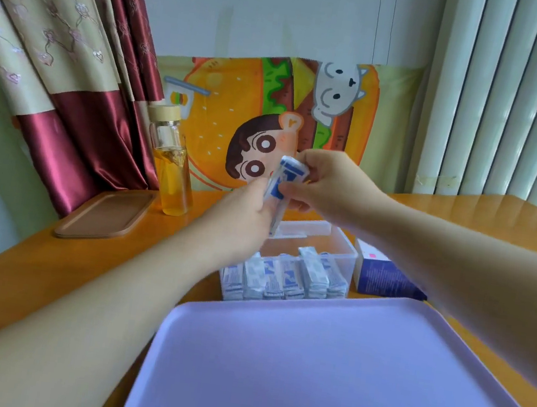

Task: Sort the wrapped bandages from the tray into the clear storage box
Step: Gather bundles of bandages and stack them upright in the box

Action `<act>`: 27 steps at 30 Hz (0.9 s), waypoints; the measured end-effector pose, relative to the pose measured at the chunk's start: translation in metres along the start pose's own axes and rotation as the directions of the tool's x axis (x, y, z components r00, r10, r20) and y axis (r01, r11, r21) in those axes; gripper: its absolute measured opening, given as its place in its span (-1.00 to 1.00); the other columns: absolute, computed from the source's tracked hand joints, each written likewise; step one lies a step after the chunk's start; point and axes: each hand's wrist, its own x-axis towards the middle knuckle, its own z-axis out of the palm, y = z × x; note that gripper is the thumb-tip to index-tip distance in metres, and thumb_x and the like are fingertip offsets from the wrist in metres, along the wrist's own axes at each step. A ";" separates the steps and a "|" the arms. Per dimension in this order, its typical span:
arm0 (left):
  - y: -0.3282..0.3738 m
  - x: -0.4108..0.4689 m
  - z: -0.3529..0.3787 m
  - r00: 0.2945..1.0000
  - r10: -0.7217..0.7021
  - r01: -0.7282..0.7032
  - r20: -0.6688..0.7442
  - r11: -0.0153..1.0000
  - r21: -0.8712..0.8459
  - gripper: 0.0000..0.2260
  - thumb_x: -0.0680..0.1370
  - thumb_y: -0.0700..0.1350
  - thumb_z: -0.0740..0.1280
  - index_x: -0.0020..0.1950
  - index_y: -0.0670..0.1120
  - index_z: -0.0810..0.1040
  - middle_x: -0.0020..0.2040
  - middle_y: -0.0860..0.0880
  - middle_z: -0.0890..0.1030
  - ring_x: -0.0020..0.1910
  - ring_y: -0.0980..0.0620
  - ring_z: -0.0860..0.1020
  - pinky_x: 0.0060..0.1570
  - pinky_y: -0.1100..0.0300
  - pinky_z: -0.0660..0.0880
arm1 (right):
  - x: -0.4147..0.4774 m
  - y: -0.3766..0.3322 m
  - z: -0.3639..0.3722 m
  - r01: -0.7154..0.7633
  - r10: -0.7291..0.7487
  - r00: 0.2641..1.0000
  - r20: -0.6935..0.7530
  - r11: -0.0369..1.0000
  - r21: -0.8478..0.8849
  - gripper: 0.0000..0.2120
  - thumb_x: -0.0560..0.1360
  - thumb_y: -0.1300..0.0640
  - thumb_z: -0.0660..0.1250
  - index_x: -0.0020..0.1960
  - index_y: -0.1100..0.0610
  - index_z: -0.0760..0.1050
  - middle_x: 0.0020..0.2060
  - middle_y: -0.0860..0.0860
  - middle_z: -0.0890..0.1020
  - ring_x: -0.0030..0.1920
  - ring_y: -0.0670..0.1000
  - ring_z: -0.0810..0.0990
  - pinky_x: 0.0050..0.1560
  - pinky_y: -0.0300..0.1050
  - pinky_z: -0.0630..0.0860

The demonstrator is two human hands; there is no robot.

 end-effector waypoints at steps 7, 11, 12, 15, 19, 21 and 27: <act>-0.036 0.052 0.015 0.950 -0.252 0.269 0.186 0.960 -0.074 -0.73 0.61 -0.15 0.13 0.29 0.03 0.23 -0.03 -0.07 0.65 -0.07 -0.06 0.65 0.03 -0.08 0.54 | 0.066 0.037 0.014 -0.279 0.308 0.936 0.171 0.945 -0.172 -0.60 0.48 0.35 0.29 0.28 0.09 0.42 -0.20 0.12 0.62 -0.36 0.00 0.58 -0.46 -0.27 0.50; -0.046 0.068 0.030 0.878 -0.305 0.361 0.369 0.928 -0.091 -0.87 0.61 -0.22 0.16 -0.06 0.00 0.41 -0.17 0.00 0.62 -0.21 0.06 0.64 -0.03 0.11 0.56 | 0.069 0.057 0.026 -0.355 0.408 0.871 0.275 0.908 -0.224 -0.63 0.49 0.37 0.28 0.26 0.11 0.42 -0.33 0.07 0.54 -0.54 -0.11 0.52 -0.60 -0.38 0.36; -0.047 0.071 0.032 0.866 -0.304 0.351 0.397 0.935 -0.049 -0.83 0.60 -0.23 0.17 -0.11 0.00 0.44 -0.20 0.01 0.60 -0.24 0.08 0.61 -0.10 0.16 0.53 | 0.068 0.060 0.028 -0.361 0.425 0.853 0.303 0.900 -0.246 -0.64 0.49 0.38 0.27 0.24 0.13 0.43 -0.35 0.07 0.54 -0.57 -0.12 0.51 -0.61 -0.39 0.35; -0.047 0.077 0.041 0.824 -0.316 0.304 0.470 0.947 0.103 -0.78 0.59 -0.21 0.17 -0.17 -0.02 0.54 -0.18 -0.01 0.58 -0.19 0.08 0.55 -0.11 0.17 0.44 | 0.065 0.067 0.036 -0.320 0.445 0.813 0.374 0.880 -0.352 -0.65 0.50 0.39 0.22 0.25 0.17 0.41 -0.44 0.03 0.53 -0.59 -0.14 0.48 -0.60 -0.37 0.34; -0.048 0.082 0.053 0.789 -0.318 0.271 0.526 0.948 0.167 -0.76 0.57 -0.24 0.20 -0.24 -0.02 0.53 -0.23 0.10 0.52 -0.30 0.18 0.44 -0.27 0.35 0.42 | 0.065 0.075 0.042 -0.236 0.460 0.784 0.416 0.842 -0.486 -0.67 0.52 0.35 0.21 0.27 0.25 0.43 -0.43 0.02 0.53 -0.51 -0.12 0.47 -0.57 -0.42 0.37; -0.047 0.084 0.055 0.761 -0.333 0.260 0.557 0.943 0.209 -0.76 0.56 -0.21 0.23 -0.27 0.00 0.52 -0.26 0.11 0.50 -0.32 0.19 0.40 -0.33 0.36 0.35 | 0.065 0.078 0.043 -0.173 0.459 0.776 0.433 0.814 -0.555 -0.68 0.52 0.31 0.21 0.27 0.26 0.47 -0.45 -0.01 0.51 -0.57 -0.15 0.45 -0.56 -0.43 0.37; -0.044 0.085 0.059 0.750 -0.345 0.231 0.564 0.936 0.266 -0.69 0.54 -0.22 0.22 -0.37 0.05 0.46 -0.36 0.10 0.44 -0.36 0.13 0.34 -0.34 0.34 0.29 | 0.064 0.081 0.041 -0.045 0.424 0.795 0.433 0.754 -0.656 -0.70 0.53 0.24 0.23 0.24 0.26 0.51 -0.02 0.11 0.68 -0.41 -0.13 0.48 -0.52 -0.47 0.36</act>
